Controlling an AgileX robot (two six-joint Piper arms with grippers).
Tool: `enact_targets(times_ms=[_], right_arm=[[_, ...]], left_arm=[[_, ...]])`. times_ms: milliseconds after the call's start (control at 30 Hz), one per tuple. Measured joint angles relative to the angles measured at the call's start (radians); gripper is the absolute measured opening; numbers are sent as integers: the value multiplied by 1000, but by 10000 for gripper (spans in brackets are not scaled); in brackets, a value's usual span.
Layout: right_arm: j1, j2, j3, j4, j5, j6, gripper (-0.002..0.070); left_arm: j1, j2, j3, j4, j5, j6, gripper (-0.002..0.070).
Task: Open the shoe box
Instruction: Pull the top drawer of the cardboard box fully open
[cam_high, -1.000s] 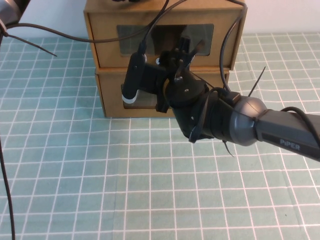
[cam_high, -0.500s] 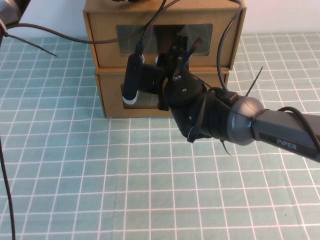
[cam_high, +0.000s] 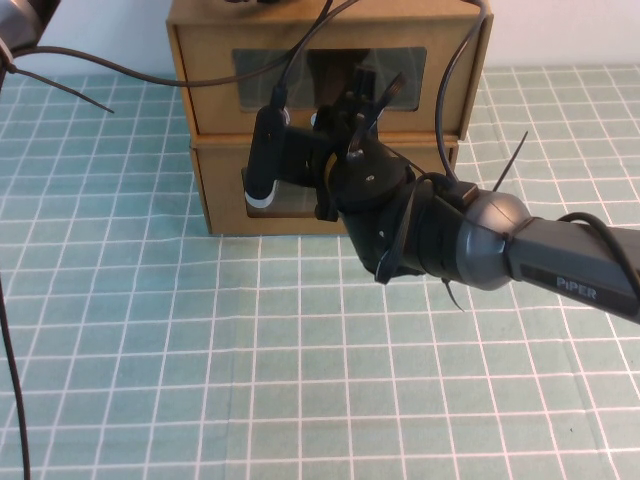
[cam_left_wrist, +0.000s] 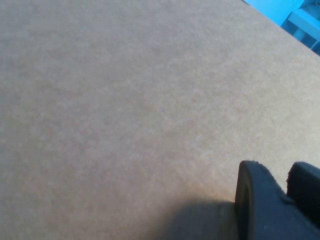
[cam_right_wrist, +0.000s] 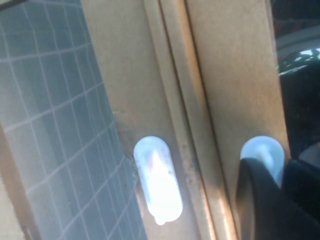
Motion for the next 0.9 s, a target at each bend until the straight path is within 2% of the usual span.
enact_targets(times_ms=[267,500,767,900], right_arm=[[4,-7,10,-5,0,-2,67],[33,-74,121,-29,32,-2,63],[141,-219,305,-6,100,64,60],[224,-289,380,62,166,69,61]], left_arm=[[0,0,0,0,0,0,118],[-2,-4,0,-4,16,0,118],[-2,-4,0,-4,18,-2,118],[-2,-4,0,-4,18,-5,118]])
